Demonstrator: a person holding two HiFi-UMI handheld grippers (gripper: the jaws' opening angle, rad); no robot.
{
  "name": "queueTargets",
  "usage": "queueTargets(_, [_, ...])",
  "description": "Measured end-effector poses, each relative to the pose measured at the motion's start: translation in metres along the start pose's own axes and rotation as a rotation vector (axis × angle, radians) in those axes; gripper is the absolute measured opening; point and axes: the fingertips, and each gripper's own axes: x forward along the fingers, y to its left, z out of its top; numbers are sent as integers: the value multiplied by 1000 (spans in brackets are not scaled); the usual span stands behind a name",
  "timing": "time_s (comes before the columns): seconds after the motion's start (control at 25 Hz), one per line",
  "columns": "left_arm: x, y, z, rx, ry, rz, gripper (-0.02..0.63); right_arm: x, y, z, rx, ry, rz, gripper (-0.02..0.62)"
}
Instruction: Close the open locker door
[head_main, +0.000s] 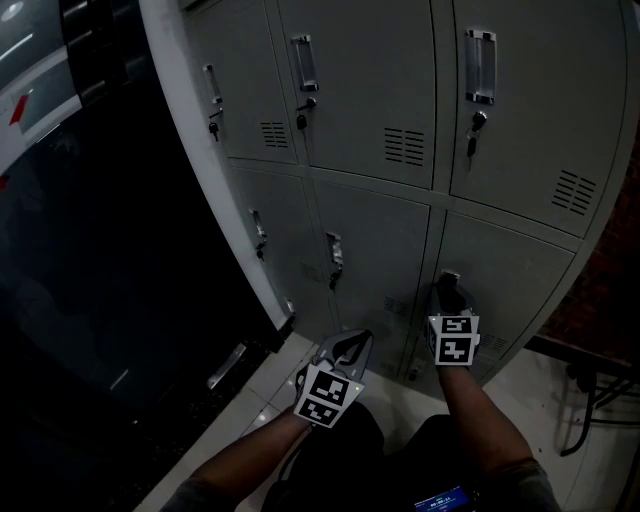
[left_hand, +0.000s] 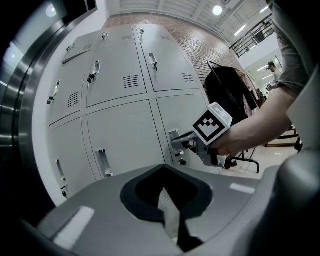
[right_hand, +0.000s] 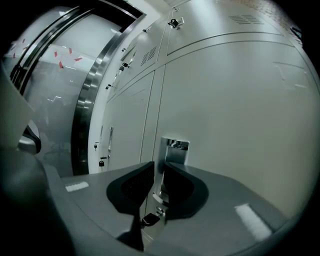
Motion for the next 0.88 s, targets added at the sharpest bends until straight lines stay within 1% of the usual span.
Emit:
queueTargets(0.12, [-1,1,0,-5,-5,3,2,-1,-2,-6,-23,22,-34,48])
queueTargets(0.2, [-2,1,2,-5,-9,2,2,-2,-3,-8,-31,29,-42,48])
queueTargets(0.36, [-3,1,3,-8,-16,3,2,-3,-3,-9,-28,33,-28,49])
queueTargets(0.52, [-3,1,5,-23,-29,4,2,-11,0,-9,-49,38,-7,75])
queueTargets(0.72, [1,-4,13,-61,-48,-9,2,-37,1,-4,-65,26,18,66])
queueTargets(0.88, [10,-20,28,-63,-74,-44,2,-69,-7,4,-76,7,14,52])
